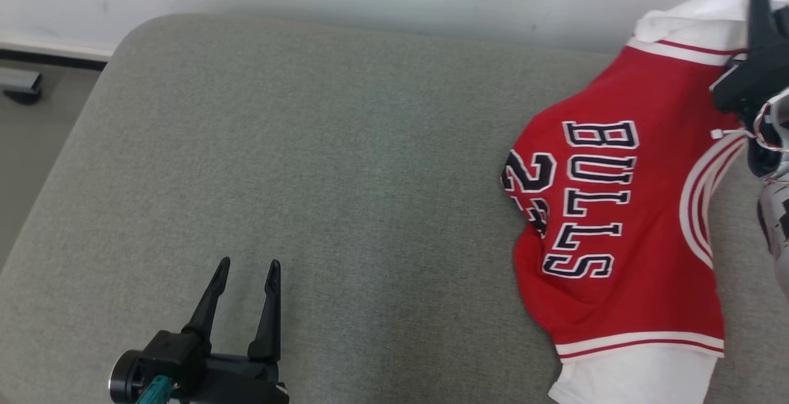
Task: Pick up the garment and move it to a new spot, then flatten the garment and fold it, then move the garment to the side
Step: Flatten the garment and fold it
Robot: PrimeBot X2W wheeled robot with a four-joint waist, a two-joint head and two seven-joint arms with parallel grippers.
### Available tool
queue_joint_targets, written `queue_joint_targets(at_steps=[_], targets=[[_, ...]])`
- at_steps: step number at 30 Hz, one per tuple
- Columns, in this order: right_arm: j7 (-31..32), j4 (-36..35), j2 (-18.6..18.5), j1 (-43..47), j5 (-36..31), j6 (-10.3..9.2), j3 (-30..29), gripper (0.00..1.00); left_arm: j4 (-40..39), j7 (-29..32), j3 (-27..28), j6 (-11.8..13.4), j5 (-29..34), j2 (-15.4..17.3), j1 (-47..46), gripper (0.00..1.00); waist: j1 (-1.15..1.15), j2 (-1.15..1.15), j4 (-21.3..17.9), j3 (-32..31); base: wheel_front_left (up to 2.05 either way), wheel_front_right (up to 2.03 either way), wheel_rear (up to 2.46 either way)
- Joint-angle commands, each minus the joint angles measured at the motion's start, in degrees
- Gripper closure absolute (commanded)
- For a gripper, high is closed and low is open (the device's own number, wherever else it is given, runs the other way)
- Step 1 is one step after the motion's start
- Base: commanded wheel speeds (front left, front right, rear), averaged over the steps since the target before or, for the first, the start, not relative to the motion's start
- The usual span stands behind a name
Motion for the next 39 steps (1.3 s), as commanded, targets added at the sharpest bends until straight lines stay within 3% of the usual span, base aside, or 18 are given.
queue_joint_targets(at_steps=[1, 4, 5, 6, 14, 24, 31, 39], targets=[[-0.6, 2.0, -0.2, -1.1, -1.0, -0.16, -0.5, 1.00, 0.2, -0.2, -0.1, 0.1, -0.3, -0.1, -0.7, 0.00, -0.01, -0.01, 1.9, 1.6, 0.00, 0.00, 0.00], [-1.5, 6.8, -0.5, -3.1, -3.6, -0.16, -0.7, 1.00, 0.4, -0.2, -0.5, 0.1, -0.5, -0.2, -1.3, 0.00, -0.01, -0.01, 2.4, 2.0, 0.00, 0.00, 0.00], [-2.2, 7.9, -0.7, -3.7, -4.6, -0.16, -0.5, 0.21, 0.5, -0.2, -0.6, 0.1, -0.5, -0.2, -1.4, 0.00, -0.01, -0.01, 2.5, 2.1, 0.00, 0.00, 0.00], [-2.7, 9.0, -0.6, -4.0, -5.2, -0.16, -0.3, 0.00, 0.6, -0.2, -0.6, 0.1, -0.6, -0.2, -1.4, 0.00, -0.01, -0.01, 2.6, 2.1, 0.00, 0.00, 0.00], [-6.2, 8.4, 1.9, -2.5, -7.1, -0.16, 2.5, 0.00, 1.4, -0.2, 1.3, 0.1, -0.4, 0.7, 0.3, 0.00, -0.01, -0.01, -0.1, -0.7, 0.00, 0.00, 0.00], [-6.6, -4.4, 2.2, 10.8, -2.8, -0.16, 6.7, 0.00, -0.1, -0.2, 4.7, 0.1, 1.0, 1.3, 4.0, 0.00, -0.01, -0.01, -4.6, -5.5, 0.00, 0.00, 0.00], [-6.6, -12.6, 2.0, 24.7, -0.7, -0.16, 4.8, 0.00, -1.1, -0.2, 6.8, 0.1, 1.6, 1.4, 6.6, 0.00, -0.01, -0.01, -6.9, -7.5, 0.00, 0.00, 0.00], [-6.6, -16.2, 3.5, 34.8, 0.0, -0.16, 0.5, 0.00, -1.9, -0.2, 7.5, 0.1, 1.8, 1.0, 7.3, 0.00, -0.01, -0.01, -8.0, -7.3, 0.00, 0.00, 0.00]])
